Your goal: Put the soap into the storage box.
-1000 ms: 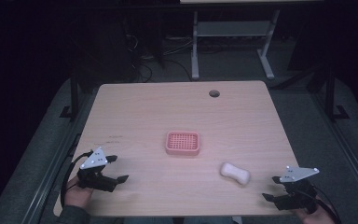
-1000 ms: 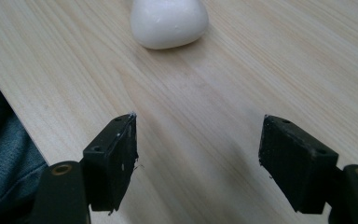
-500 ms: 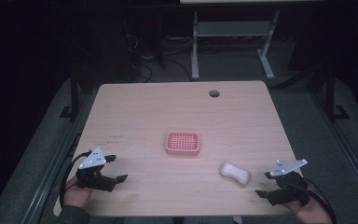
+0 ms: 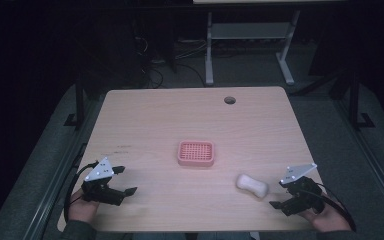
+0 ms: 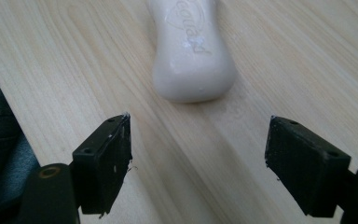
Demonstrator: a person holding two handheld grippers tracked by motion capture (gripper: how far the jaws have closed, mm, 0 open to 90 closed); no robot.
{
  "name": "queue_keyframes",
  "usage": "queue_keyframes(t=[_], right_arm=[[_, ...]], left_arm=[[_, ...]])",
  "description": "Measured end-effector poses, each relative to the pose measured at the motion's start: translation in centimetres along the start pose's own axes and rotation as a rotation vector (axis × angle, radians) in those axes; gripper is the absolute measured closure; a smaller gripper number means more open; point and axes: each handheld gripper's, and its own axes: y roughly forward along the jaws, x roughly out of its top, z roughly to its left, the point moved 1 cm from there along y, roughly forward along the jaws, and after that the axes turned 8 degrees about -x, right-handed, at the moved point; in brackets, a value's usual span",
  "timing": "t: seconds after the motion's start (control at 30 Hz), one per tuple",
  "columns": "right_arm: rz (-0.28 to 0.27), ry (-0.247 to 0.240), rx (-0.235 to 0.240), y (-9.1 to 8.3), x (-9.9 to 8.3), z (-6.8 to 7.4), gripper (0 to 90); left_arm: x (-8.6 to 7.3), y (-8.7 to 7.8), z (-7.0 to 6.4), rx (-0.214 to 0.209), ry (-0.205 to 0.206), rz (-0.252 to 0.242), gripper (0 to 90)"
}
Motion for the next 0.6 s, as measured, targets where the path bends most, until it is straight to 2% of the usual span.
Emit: queue_keyframes(t=[0.6], right_arm=[[0.043,-0.053,0.022,1.0,2.9,0.3,17.0]], left_arm=[[0.0,-0.1,0.1,0.002,-0.002,0.004,14.8]])
